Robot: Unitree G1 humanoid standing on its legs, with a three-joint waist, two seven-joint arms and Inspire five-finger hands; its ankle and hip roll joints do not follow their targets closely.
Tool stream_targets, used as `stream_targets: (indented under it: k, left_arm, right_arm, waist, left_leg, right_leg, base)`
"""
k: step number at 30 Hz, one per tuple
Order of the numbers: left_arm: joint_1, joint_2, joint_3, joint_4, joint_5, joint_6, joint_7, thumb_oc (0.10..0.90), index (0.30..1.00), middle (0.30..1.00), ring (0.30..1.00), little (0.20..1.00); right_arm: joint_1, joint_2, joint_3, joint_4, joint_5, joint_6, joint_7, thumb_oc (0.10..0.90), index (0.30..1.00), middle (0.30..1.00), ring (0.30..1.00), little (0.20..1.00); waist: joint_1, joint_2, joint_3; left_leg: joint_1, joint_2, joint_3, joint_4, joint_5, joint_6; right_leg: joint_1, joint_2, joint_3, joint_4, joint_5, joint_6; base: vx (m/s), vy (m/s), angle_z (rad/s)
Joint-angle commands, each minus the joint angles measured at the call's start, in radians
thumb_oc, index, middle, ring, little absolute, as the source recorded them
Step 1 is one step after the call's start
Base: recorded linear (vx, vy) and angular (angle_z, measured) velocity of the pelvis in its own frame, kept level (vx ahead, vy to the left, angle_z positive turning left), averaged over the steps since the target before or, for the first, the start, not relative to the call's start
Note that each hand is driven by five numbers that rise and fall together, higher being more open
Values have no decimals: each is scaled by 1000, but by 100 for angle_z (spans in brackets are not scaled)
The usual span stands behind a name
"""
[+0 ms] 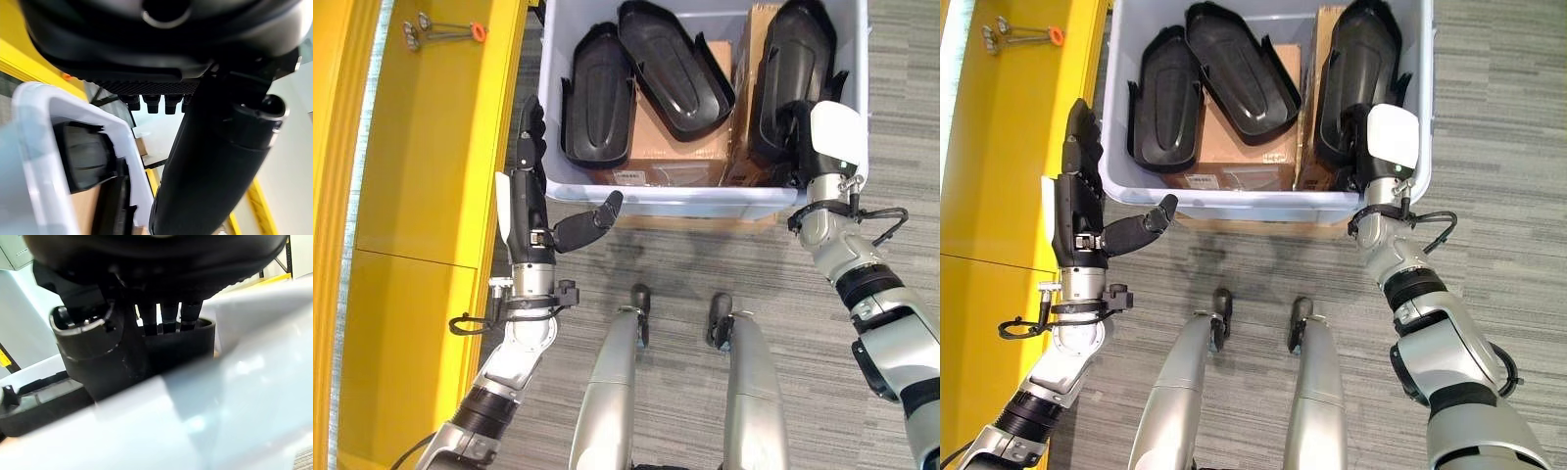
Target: Move parts from the plastic box to the shelf.
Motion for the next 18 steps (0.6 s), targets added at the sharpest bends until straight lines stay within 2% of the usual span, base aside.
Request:
stream_targets:
  k: [1,8,11,12,16,18]
  left_arm:
    - [-58,5,85,-119,1,-119,5,900,1000,1000,1000,1000]
    - [-72,9,99,-143,15,-83,34,900,1000,1000,1000,1000]
    - [-67,9,110,-151,15,-68,31,900,1000,1000,1000,1000]
    - [-55,8,114,-161,20,-58,34,900,1000,1000,1000,1000]
    - [-24,6,122,-186,22,-26,33,900,1000,1000,1000,1000]
    - [7,-1,128,-195,33,-33,29,900,1000,1000,1000,1000]
  right_arm:
    - [155,81,120,86,63,-32,231,400,300,300,300,300]
    - [280,91,149,-142,149,-41,202,400,300,300,300,300]
    - [349,94,140,-241,134,-62,196,400,300,300,300,300]
    - [399,94,133,-304,124,-88,177,400,300,300,300,300]
    - [487,93,102,-458,136,-125,156,400,300,300,300,300]
    - [558,92,82,-564,86,-143,120,400,300,300,300,300]
  waist:
    - [-1,27,4]
    - [-35,-20,4]
    - [-48,-38,4]
    - [-56,-48,-14]
    - [-73,-70,-53]
    - [-85,-83,-84]
  left_leg:
    - [57,-27,44,-136,62,52]
    - [252,-17,61,-294,102,35]
    - [345,-14,73,-358,115,29]
    - [381,-12,78,-393,123,25]
    - [464,-4,91,-467,135,19]
    - [514,-1,102,-518,148,16]
  right_leg:
    - [62,13,25,-59,65,25]
    - [256,26,27,-254,114,43]
    - [351,31,30,-334,129,51]
    - [386,31,27,-376,139,55]
    - [467,32,29,-466,162,68]
    - [515,32,32,-527,186,78]
  base:
    - [-39,-14,-12]
    - [-23,-12,-12]
    - [19,-13,-9]
    - [32,-1,-11]
    - [68,2,-5]
    - [97,11,-1]
